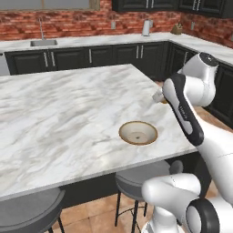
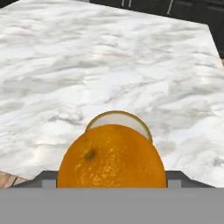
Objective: Retrieve the orange and apple from the fridge and place them into the bowl on the dining table.
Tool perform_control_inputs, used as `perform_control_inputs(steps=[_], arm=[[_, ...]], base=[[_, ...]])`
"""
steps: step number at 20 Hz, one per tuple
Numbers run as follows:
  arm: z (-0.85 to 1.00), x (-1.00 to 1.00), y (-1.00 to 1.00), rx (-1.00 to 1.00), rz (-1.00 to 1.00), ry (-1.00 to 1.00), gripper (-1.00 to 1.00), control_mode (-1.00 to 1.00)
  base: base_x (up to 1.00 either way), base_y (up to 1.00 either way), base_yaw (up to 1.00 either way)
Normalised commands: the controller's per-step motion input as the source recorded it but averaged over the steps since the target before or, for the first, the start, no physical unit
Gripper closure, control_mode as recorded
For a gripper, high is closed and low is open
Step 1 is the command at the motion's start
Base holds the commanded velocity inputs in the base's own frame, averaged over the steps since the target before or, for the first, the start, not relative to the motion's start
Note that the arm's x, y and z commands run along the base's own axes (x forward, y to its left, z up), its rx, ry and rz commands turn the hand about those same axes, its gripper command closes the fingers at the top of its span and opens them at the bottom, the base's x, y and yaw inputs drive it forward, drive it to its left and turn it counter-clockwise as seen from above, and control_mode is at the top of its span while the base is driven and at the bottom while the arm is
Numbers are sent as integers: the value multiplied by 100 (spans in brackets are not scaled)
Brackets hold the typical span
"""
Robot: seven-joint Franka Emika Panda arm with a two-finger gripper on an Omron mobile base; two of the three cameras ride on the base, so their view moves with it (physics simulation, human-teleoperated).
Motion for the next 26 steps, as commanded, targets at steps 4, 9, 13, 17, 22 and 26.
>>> perform_control_inputs(steps=[4,9,13,17,22,26], arm=[[-87,24,14,-8,0,40,100,-100],[-71,15,6,-6,0,34,100,-100],[-50,7,0,0,0,25,100,-100],[-59,32,0,0,0,19,100,-100],[-61,43,7,0,0,8,100,-100],[-52,55,8,0,0,0,100,-100]], base=[[0,0,0],[0,0,0],[0,0,0],[0,0,0],[0,0,0],[0,0,0]])
